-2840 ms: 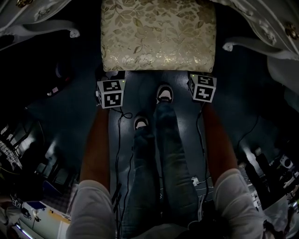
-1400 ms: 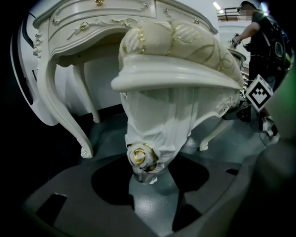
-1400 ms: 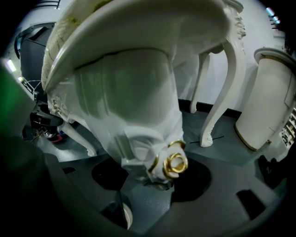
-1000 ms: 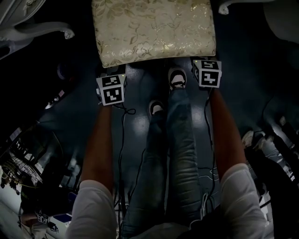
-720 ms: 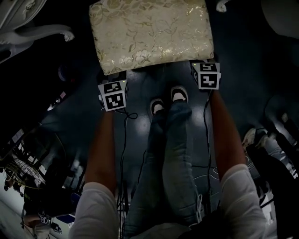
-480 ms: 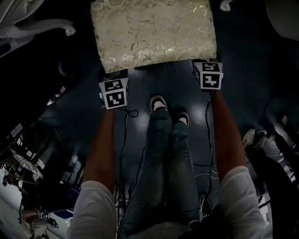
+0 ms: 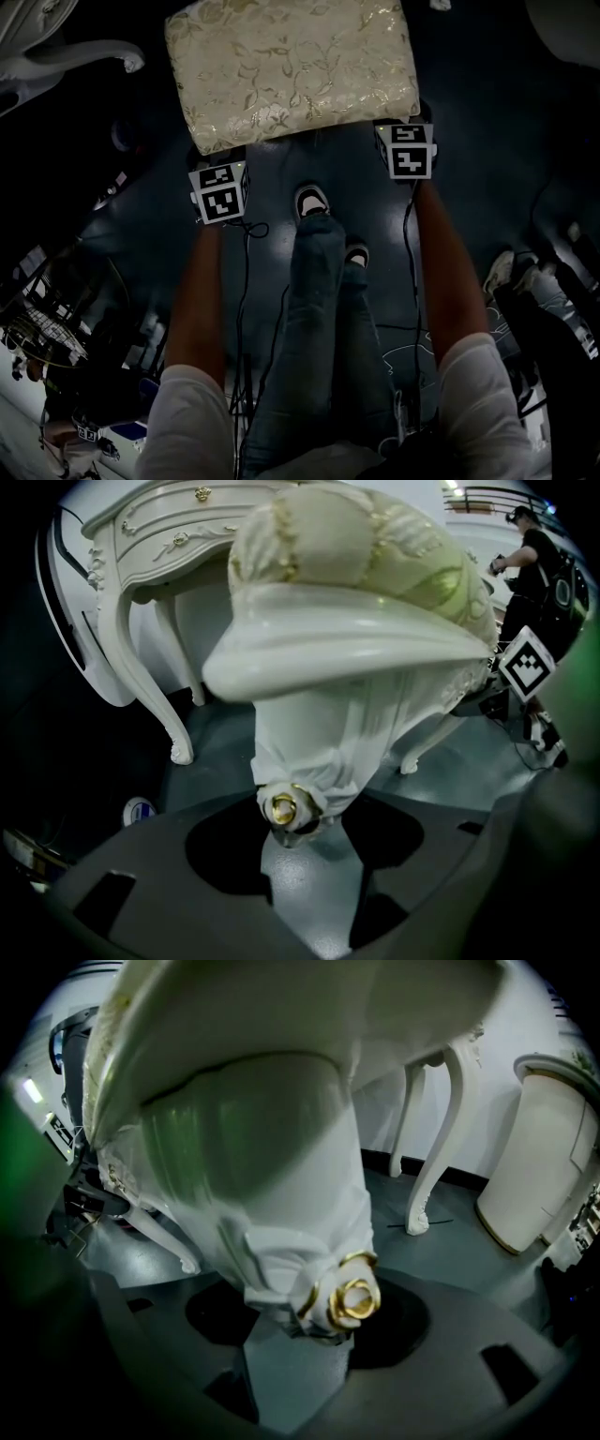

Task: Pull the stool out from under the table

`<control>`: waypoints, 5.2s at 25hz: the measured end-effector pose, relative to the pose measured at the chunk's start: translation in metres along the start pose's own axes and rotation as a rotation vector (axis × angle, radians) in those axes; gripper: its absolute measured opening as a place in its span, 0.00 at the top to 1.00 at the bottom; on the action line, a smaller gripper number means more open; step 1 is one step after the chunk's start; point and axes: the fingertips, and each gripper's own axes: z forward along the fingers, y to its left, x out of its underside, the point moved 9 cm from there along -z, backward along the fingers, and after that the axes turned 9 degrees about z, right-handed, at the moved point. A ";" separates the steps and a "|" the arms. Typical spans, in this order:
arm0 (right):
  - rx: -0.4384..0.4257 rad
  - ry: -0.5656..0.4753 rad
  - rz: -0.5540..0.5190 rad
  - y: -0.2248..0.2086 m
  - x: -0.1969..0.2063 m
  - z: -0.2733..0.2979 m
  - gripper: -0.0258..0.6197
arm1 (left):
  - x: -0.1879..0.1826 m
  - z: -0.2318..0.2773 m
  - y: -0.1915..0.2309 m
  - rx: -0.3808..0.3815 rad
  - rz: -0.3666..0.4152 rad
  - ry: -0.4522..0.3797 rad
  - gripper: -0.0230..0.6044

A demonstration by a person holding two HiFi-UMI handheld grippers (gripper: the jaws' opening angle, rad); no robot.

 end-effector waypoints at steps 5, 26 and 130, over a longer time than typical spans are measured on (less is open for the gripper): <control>-0.006 -0.005 -0.005 -0.002 0.000 0.002 0.56 | 0.000 0.000 -0.002 -0.005 -0.005 -0.010 0.56; -0.025 0.004 -0.037 -0.006 -0.005 0.006 0.56 | 0.002 -0.001 -0.007 -0.024 -0.031 0.003 0.56; -0.089 -0.325 0.171 0.063 -0.218 -0.357 0.96 | -0.222 -0.349 -0.017 -0.088 -0.272 -0.354 0.95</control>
